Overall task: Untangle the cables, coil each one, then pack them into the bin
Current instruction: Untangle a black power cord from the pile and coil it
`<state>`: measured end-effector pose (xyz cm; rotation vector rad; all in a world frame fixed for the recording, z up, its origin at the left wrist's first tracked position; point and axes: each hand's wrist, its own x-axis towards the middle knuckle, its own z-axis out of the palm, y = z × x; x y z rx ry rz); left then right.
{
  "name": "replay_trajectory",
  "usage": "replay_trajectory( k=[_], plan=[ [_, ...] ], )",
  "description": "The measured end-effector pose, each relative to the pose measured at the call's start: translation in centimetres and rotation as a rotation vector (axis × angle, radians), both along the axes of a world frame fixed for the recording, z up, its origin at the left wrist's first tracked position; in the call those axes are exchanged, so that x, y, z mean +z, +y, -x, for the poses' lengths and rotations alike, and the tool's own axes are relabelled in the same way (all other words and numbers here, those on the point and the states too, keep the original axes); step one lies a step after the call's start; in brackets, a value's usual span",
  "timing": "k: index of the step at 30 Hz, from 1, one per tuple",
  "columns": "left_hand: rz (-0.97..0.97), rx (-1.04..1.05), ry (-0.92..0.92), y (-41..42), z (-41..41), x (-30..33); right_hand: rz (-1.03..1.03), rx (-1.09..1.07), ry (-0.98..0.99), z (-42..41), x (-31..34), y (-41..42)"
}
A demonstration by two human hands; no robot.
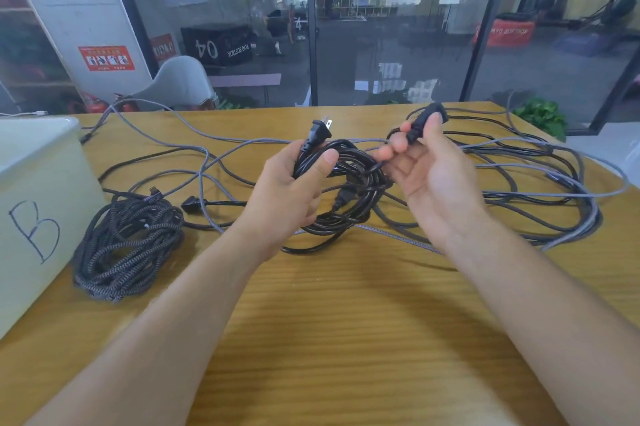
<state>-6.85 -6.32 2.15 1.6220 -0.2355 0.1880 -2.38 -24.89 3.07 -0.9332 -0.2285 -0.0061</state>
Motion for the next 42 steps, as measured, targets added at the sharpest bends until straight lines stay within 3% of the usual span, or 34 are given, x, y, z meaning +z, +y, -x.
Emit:
replay_trajectory(
  k=[3, 9, 17, 20, 24, 27, 33, 37, 42],
  plan=[
    [-0.032, -0.058, 0.005, -0.3, 0.2, -0.2, -0.124, 0.017, 0.104, -0.7, 0.4, -1.1],
    [-0.051, -0.100, -0.021, -1.4, 0.4, 0.2, -0.264, -0.147, 0.183, -2.1, 1.9, -3.8],
    [0.013, -0.046, -0.018, -0.5, 0.7, 0.7, 0.181, -0.109, -0.017, -2.0, 0.3, -2.8],
    [0.035, -0.085, -0.018, -0.4, 0.9, 1.1, 0.450, -0.220, -0.115, -1.5, 0.0, -2.4],
    [0.024, -0.096, -0.035, -0.3, 1.0, 1.2, 0.600, -0.418, -0.132, -0.8, -0.2, -1.9],
    [-0.006, -0.088, -0.038, -0.1, 1.0, 1.1, 0.731, -0.333, -0.164, -0.4, -0.2, -1.5],
    [-0.039, -0.051, -0.043, -0.3, 1.0, 0.9, 0.899, 0.074, -0.305, 1.0, -0.3, -0.7],
    [-0.169, 0.078, -0.202, -0.5, 0.8, 0.9, 1.016, 0.123, -0.386, 0.8, -0.5, -0.8],
    [-0.297, 0.198, -0.298, -0.2, 0.3, 0.9, 0.879, 0.246, -0.306, 0.6, -0.7, -0.7]
  ],
)
